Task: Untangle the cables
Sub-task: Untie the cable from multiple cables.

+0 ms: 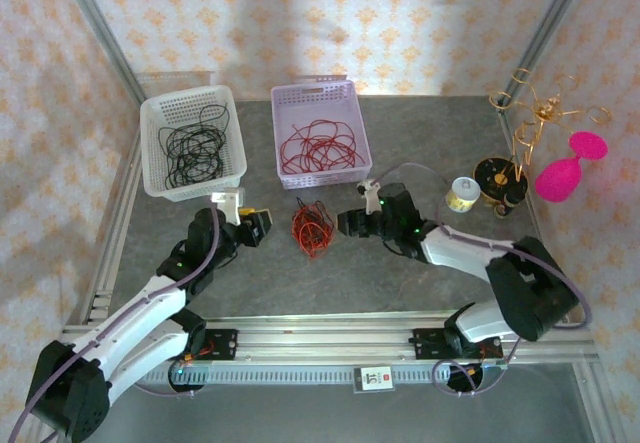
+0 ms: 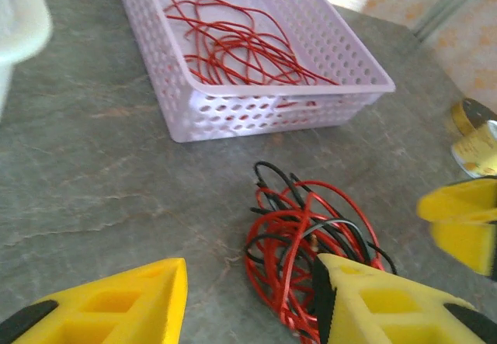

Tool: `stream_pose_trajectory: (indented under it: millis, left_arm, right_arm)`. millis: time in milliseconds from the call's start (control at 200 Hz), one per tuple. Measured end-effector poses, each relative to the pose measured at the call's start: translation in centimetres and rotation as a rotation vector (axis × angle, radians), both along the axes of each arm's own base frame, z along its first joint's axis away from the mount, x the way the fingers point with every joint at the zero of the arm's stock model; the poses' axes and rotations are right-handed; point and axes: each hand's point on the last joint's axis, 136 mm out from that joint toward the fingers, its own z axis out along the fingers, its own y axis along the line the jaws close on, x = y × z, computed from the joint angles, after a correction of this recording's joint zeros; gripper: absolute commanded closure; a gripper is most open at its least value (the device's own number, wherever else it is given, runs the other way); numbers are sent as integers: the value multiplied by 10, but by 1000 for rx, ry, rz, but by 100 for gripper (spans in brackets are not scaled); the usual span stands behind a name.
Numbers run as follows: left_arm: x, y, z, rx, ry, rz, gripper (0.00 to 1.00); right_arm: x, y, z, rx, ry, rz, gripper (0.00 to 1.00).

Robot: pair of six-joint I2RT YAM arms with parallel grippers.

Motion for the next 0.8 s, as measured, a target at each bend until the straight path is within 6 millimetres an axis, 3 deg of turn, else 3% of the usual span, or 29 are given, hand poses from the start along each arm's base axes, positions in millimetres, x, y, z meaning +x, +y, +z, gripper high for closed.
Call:
stream_pose_trajectory:
  millis: [115,325,460,571,691,801]
  left_arm:
    - [-2,-7,-4,-16,24,-31,53]
    - [-3,-12,-18,-11,71,-56,53]
    - [-3,-13,-17,-13,68,-58,53]
    - [-2,-14,-16,-16,63,-60,53]
    - [-2,-14,-17,-15,66,-61,53]
    - [-3,-17,-15,-18,66,-85,53]
  right_arm:
    - [4,9,-11,-13,24,37,49]
    - [15,31,-11,-3,13,105,53]
    - [17,37,-22,-22,16,132,61]
    - [22,40,-31,-44,23,141,75]
    - [28,43,-30,-55,6,145,89]
    - [28,40,-28,-70,0,139,93]
